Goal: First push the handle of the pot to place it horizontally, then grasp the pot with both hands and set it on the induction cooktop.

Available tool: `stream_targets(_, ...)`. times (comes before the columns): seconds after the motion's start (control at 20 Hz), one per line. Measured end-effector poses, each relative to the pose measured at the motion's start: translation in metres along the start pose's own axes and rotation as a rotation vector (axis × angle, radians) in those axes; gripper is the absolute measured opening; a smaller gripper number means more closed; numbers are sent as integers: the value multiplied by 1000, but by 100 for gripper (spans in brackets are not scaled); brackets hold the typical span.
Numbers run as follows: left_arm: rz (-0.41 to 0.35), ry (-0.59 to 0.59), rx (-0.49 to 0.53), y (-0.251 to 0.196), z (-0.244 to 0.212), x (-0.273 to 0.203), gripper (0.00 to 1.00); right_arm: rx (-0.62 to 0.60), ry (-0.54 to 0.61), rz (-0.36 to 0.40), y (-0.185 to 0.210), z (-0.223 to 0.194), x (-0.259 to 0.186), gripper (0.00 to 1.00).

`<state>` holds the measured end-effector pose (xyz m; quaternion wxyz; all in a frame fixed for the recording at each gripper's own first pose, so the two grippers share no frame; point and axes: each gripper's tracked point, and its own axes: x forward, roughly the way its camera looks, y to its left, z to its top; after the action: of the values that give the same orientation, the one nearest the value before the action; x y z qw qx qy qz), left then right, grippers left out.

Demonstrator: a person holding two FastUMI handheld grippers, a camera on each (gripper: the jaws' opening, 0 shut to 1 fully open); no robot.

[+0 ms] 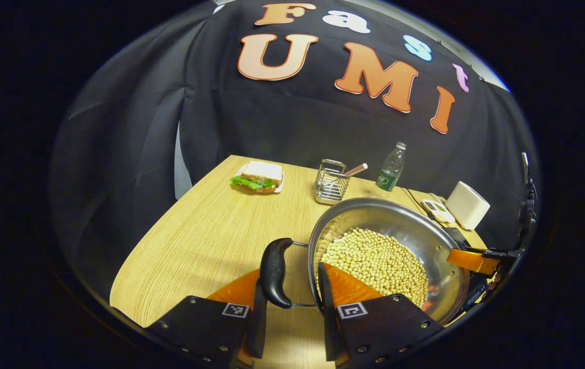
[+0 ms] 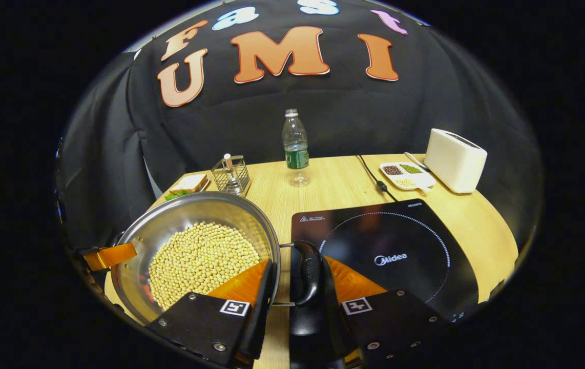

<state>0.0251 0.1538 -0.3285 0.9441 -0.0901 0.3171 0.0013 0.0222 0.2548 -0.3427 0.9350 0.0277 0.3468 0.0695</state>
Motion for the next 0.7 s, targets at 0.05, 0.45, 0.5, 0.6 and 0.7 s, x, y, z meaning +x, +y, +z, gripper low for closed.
stream_targets(0.05, -3, -7, 7, -7, 4, -4, 47, 2, -8, 2, -7, 4, -4, 46)
stream_targets(0.45, -32, -36, 44, -79, 20, -22, 47, 27, -51, -11, -73, 28, -36, 51)
stream_targets(0.5, -40, -34, 47, -90, 19, -24, 47, 34, -55, -15, -84, 31, -40, 51)
stream_targets(0.6, -57, -30, 49, -112, 18, -23, 47, 39, -64, -27, -106, 34, -47, 46)
stream_targets(0.7, -73, -29, 54, -134, 18, -24, 48, 47, -71, -40, -128, 36, -55, 46)
